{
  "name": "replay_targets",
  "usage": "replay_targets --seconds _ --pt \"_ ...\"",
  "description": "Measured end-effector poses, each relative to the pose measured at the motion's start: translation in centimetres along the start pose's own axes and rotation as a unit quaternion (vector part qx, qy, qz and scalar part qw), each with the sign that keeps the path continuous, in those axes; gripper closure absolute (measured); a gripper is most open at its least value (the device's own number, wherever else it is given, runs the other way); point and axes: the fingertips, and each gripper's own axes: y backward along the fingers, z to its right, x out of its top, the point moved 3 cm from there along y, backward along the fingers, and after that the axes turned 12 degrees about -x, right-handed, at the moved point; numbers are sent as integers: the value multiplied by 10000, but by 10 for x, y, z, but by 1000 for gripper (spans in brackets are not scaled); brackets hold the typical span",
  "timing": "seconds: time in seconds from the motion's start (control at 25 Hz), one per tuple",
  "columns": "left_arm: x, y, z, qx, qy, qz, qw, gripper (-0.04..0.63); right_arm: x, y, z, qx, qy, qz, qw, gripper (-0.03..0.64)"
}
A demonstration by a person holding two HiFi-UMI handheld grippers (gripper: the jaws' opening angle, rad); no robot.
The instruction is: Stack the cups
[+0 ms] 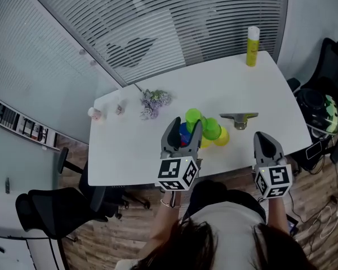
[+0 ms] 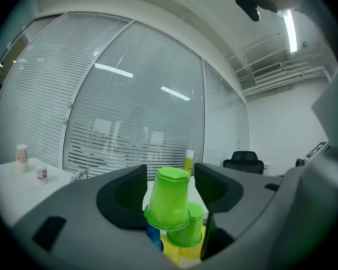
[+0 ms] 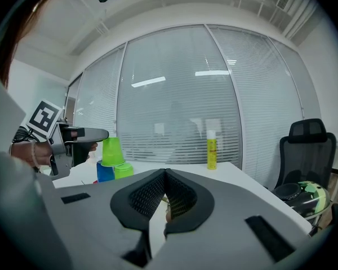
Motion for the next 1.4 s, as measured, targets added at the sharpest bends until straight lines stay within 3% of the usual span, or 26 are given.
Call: replay_targets --seconds 0.24,0.8,1.4 --pt "6 23 -3 217 29 -32 9998 345 3 -5 -9 166 -28 24 9999 589" --pt "-7 78 -7 945 208 -271 9949 537 2 11 -38 647 357 80 9972 589" --pt "-3 154 44 976 192 -480 9939 574 19 90 -58 907 801 518 9913 589"
